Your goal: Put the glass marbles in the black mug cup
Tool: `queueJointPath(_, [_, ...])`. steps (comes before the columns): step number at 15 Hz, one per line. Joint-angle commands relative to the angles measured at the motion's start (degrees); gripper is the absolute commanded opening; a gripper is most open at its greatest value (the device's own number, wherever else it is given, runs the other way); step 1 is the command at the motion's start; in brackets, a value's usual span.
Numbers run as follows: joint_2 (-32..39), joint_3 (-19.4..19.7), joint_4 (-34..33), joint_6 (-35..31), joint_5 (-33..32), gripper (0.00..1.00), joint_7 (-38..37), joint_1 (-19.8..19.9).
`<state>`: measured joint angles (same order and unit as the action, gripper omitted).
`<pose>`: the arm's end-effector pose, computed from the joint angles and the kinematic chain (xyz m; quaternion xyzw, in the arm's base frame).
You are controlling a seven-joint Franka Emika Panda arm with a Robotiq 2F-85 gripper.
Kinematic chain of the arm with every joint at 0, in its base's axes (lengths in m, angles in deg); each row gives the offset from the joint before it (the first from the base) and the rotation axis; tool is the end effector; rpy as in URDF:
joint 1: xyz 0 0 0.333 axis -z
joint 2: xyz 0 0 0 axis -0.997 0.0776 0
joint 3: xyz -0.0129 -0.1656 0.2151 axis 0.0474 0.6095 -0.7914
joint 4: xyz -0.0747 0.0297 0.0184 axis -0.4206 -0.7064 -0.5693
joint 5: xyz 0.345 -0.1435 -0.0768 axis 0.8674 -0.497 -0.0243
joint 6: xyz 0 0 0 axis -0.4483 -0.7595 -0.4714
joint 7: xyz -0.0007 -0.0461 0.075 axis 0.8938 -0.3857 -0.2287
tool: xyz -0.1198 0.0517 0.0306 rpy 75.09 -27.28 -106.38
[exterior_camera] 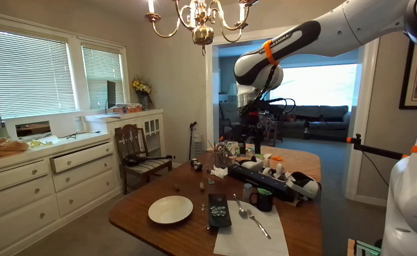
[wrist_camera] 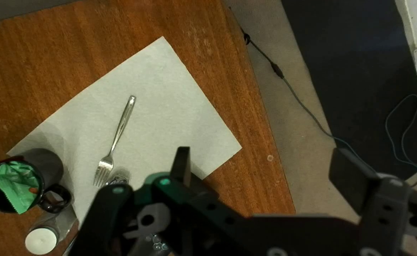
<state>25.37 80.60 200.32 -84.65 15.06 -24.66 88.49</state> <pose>0.4417 -0.1003 0.4014 -0.9853 0.0714 0.1027 0.1160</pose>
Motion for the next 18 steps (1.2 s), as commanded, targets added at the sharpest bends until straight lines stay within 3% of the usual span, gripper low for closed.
queueJointPath(1, [1.5,-0.1,0.7,-4.5,-1.9,1.00,6.1,2.1])
queueJointPath(4, [5.6,4.8,0.5,-7.4,-3.2,1.00,19.5,2.6])
queueJointPath(7, [12.0,6.3,-1.2,-11.9,-3.5,1.00,32.4,6.5])
queueJointPath(13, [24.1,4.3,-6.3,-18.8,-2.0,1.00,45.6,11.8])
queueJointPath(18, [32.2,1.6,-13.6,-18.6,-2.9,1.00,53.3,15.6])
